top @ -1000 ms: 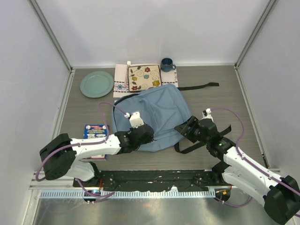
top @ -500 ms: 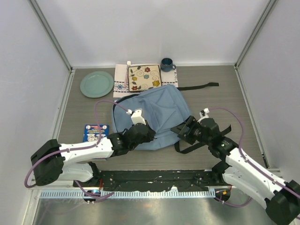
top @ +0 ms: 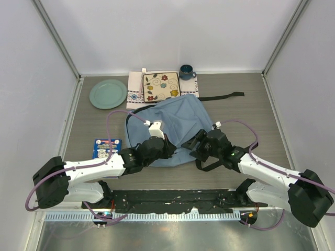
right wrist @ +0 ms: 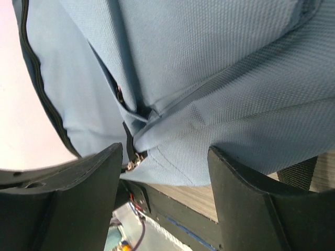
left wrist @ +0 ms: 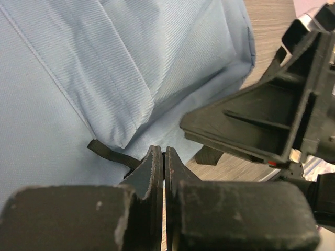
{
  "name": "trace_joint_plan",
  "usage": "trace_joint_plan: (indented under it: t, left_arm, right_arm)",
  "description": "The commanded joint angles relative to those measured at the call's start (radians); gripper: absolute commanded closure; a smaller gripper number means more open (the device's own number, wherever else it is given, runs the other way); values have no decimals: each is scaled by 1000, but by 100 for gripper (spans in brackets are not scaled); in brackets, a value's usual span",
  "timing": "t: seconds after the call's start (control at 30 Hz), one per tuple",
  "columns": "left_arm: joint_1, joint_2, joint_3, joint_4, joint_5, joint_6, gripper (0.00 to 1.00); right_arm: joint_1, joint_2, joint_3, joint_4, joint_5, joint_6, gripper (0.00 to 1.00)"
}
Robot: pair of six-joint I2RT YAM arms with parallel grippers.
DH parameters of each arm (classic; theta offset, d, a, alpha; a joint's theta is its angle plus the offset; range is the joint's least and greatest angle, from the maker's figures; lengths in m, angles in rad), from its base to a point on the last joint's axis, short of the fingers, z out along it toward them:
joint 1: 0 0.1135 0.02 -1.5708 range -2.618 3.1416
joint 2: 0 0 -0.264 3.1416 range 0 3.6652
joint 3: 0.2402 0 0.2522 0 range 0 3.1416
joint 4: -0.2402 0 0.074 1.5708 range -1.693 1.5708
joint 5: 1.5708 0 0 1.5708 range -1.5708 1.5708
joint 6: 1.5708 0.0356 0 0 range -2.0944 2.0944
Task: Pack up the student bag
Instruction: Unzip the student bag at the center of the board.
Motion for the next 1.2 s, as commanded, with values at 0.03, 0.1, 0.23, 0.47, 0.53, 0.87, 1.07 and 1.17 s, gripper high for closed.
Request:
trace_joint_plan:
  t: [0.03,0.1,0.23,0.47,0.53,0.87,1.07,1.17]
  left_arm:
    - [4,-30,-6,160,88,59,100]
    - [4,-30,-7,180,108,79,100]
    - [4,-31,-18,219,142,107,100]
    - [4,-18,-15,225,153,117,100]
    - [4,-24,-16,222,141,113,100]
    - [4,-73,-10,137,38,117,100]
    - [5,-82,-12,137,26,114,100]
    - [5,-79,-7,140,25,119,100]
  right_arm:
    - [5,62,53,45,149,65,29]
    - [5,83,67,45,177,66,32]
    - [5,131,72,74,194,66,43]
    - [5,162,55,137,162,33,67]
    - [5,107,52,130,172,-15,63]
    - [6,-301,-29,-160,114,-23,27]
    - [28,-343,-146,-95,-12,106,25]
    - [46,-320,-168,-3,-7,132,24]
